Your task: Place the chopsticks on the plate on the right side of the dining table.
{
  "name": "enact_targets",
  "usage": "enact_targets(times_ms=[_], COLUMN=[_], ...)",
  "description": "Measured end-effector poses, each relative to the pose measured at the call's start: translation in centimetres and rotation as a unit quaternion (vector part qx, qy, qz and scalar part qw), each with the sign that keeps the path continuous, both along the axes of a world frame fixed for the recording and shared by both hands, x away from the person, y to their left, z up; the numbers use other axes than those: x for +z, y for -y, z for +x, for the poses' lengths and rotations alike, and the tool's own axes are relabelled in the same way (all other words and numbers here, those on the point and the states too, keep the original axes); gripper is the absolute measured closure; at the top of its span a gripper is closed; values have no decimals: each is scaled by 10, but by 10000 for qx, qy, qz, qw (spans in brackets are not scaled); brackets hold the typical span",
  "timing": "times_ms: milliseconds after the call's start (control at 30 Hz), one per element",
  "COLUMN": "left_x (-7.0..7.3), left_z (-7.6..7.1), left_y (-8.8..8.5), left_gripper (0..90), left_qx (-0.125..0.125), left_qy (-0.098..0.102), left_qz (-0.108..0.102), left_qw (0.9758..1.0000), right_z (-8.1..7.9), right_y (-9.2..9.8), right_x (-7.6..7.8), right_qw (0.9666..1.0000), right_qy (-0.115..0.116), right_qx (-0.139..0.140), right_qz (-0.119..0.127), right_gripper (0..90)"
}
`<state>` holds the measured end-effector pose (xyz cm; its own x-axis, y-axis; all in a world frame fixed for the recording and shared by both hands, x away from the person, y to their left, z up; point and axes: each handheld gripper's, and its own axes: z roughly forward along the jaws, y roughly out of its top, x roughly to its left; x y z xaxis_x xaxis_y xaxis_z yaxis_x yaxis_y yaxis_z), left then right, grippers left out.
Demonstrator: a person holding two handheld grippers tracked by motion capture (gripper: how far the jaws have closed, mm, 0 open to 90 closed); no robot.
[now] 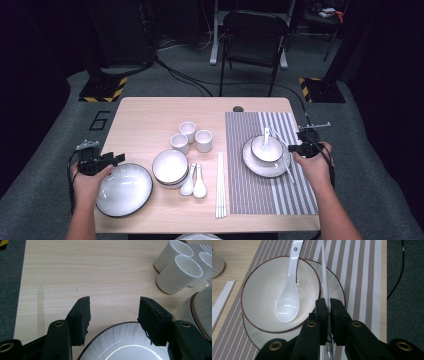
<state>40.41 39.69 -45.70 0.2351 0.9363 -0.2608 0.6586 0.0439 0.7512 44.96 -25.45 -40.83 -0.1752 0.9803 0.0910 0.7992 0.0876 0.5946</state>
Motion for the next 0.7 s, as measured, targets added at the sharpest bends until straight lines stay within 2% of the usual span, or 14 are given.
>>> enact_targets(times_ms=[167,200,500,567,633,667,700], left_x=[0,0,0,0,0,0,0], left_z=[0,0,0,-1,0,-1,0], left_y=[0,0,0,0,0,0,0], left_gripper=[434,434,434,434,434,434,434], left_qx=[19,11,-4,-3,-4,-3,1], left_qy=[-24,-23,-46,-54,-54,-58,-49], left_qz=[-8,0,-3,-6,-1,-3,-5], left_qw=[10000,10000,10000,10000,10000,10000,10000], right_z=[1,0,1,0,1,1,2], right_y=[4,3,6,5,8,7,9], right_x=[-5,-6,-15,-16,-19,-20,-22], right_qw=[10000,10000,9998,9995,9998,9995,9998], right_qy=[-2,-57,-139,-227,-159,-228,-160], right_qx=[39,-37,-86,-170,-92,-157,-88], right_qz=[-9,36,94,151,105,148,110], right_gripper=[855,855,855,855,855,855,855])
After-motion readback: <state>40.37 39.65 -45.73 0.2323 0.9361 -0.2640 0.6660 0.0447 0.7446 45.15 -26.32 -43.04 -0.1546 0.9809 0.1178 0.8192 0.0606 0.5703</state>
